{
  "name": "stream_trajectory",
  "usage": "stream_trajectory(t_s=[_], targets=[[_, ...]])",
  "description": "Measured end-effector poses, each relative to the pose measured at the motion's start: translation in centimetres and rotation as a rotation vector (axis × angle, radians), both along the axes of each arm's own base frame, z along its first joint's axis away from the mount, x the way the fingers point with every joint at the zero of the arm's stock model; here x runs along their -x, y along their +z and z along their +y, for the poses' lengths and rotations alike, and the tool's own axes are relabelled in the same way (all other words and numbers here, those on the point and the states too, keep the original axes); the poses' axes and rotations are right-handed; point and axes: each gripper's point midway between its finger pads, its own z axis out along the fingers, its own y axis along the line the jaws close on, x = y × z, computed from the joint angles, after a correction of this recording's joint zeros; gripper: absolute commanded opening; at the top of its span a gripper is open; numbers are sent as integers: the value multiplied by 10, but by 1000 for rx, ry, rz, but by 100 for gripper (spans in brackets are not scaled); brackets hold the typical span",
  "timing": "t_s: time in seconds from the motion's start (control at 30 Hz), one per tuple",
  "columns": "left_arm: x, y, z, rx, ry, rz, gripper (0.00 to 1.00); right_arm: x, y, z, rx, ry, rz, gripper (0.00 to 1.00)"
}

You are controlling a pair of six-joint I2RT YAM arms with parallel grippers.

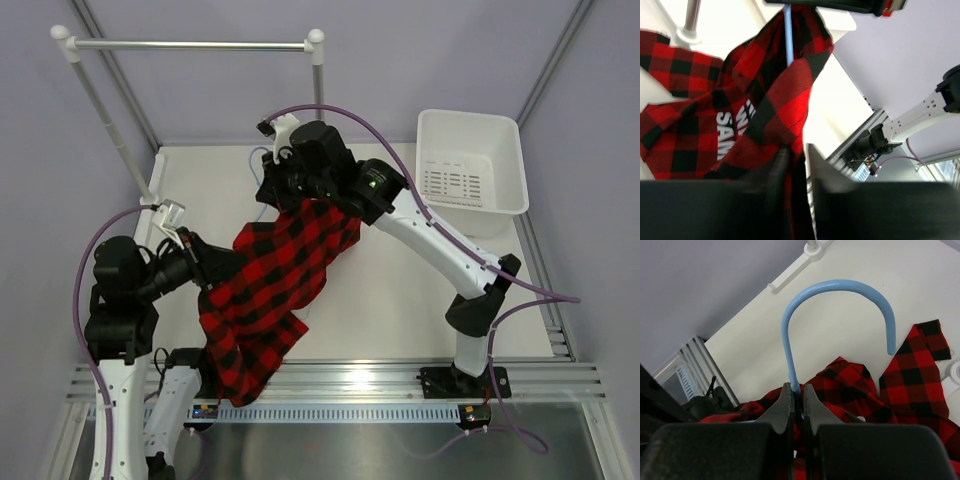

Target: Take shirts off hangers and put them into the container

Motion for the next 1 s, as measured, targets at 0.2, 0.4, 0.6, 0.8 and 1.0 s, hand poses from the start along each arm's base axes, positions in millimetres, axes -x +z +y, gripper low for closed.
stream_trajectory(t_s=[0.2,0.4,0.6,0.8,1.0], targets=[[7,14,-7,54,-37,-62,63,-3,-9,-10,57,-83,-4,0],[18,23,-11,77,-77,-109,62,-4,7,-34,64,-175,-34,0],[19,13,-10,53,-79,-87,62,-7,30,-63,56,-274,-82,0],[21,5,-10,38,-80,-67,56,-12,35,-80,84,-338,-112,0],[19,-3,-6,14,-54,-51,43,-18,33,-93,125,-399,-135,0]])
